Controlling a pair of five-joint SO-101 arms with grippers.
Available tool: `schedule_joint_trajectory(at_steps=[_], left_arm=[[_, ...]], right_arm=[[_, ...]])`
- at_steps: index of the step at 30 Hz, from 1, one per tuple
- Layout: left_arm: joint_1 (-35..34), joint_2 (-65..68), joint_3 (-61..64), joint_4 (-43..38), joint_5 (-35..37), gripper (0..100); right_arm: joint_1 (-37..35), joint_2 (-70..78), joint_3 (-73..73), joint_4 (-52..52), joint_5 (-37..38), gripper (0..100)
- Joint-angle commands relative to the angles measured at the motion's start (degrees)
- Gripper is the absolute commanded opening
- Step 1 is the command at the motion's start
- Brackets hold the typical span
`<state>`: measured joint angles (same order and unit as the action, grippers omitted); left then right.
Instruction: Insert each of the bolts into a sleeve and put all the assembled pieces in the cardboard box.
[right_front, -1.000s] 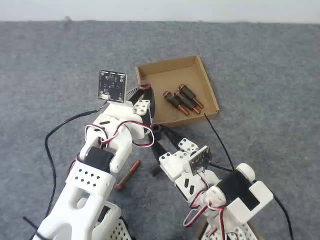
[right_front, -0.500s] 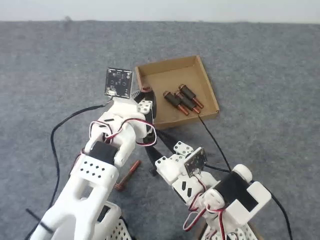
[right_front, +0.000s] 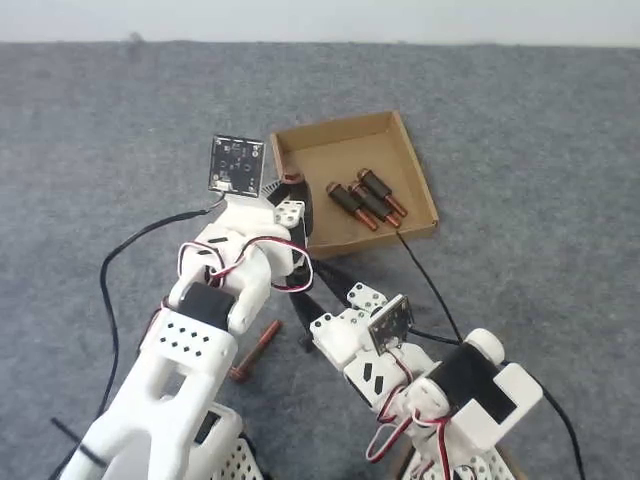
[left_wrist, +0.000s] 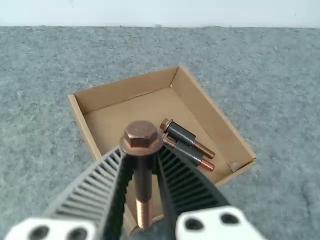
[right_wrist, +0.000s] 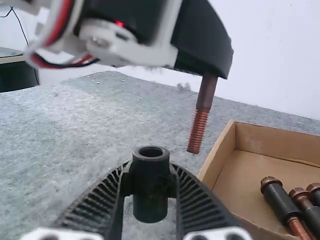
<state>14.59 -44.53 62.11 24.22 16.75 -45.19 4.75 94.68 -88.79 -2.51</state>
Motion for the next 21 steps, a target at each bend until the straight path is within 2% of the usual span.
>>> schedule_joint_trajectory(at_steps=[1,4,12,17,21], left_arm=[[1.3,-1.3,-3.2,0.8,0.7,3],[2.8,-1.5,-4.4,2.5,0.7,3],[0.2,-1.5,-5.6,2.5,0.7,3],[0.2,-1.5,-10.1,9.4,0.7,3],[0.2,-1.5,-10.7,10.0,0.7,3]], right_arm=[[-0.3,0.0,1.2,0.2,-0.5,1.0],[-0.3,0.0,1.2,0.3,-0.5,1.0],[-0.3,0.0,1.2,0.9,-0.4,1.0],[-0.4,0.0,1.0,2.0,-0.5,1.0],[-0.4,0.0,0.7,2.0,-0.6,1.0]])
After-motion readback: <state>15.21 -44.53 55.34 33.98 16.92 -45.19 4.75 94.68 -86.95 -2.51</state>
